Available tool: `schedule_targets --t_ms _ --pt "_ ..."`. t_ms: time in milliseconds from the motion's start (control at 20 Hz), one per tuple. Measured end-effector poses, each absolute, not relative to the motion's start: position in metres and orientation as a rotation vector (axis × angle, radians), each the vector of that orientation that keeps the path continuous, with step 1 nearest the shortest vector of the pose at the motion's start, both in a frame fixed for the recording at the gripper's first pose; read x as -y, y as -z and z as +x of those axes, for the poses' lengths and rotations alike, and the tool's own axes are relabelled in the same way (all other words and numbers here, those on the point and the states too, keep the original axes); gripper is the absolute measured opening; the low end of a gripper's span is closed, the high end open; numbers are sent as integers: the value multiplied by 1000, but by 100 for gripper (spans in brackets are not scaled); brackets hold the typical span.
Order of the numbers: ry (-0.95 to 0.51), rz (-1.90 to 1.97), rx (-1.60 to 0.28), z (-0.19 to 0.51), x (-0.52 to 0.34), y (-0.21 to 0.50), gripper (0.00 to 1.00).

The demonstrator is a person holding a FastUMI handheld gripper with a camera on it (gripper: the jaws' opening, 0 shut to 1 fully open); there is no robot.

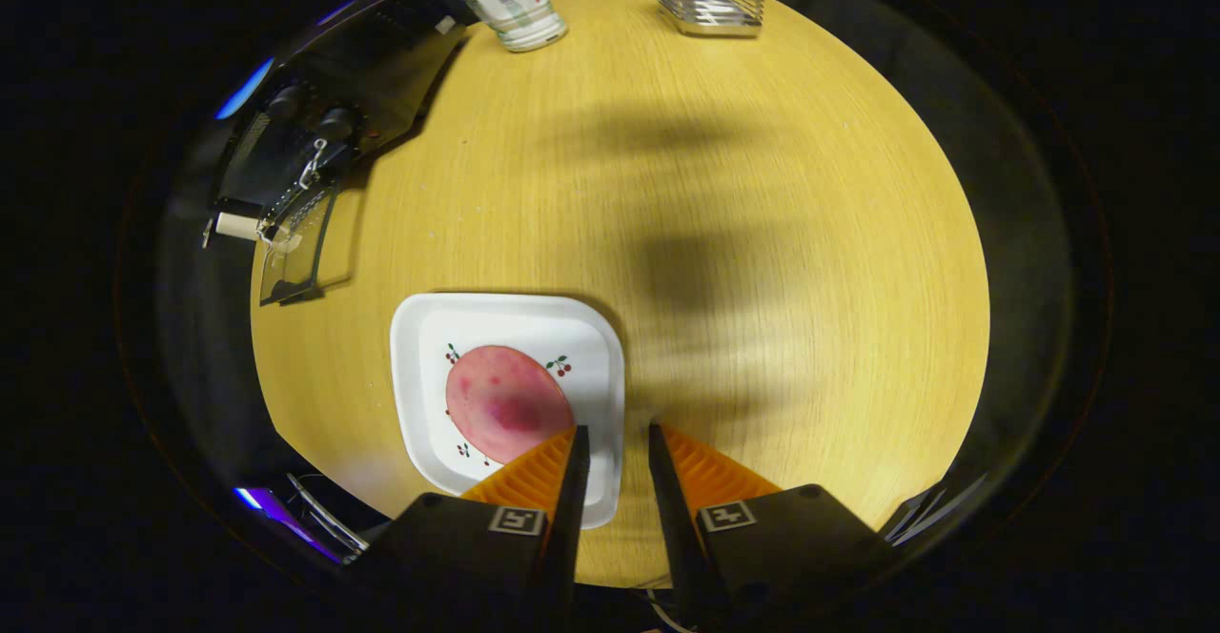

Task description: Open the toaster oven, put the food inside, and close the toaster oven door.

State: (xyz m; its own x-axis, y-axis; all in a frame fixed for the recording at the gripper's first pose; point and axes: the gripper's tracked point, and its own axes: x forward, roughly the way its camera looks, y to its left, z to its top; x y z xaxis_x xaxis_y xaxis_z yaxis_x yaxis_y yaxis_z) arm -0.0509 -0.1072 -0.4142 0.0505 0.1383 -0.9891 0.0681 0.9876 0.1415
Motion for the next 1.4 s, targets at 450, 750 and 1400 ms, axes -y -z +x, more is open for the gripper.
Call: schedule_targets --t_ms 450,750,1400 --pt "-92 383 -1479 -50 106 410 5" --pt "-25 677 -1385 -74 95 382 5" --pt "133 1018 -1177 -96 -70 324 5"
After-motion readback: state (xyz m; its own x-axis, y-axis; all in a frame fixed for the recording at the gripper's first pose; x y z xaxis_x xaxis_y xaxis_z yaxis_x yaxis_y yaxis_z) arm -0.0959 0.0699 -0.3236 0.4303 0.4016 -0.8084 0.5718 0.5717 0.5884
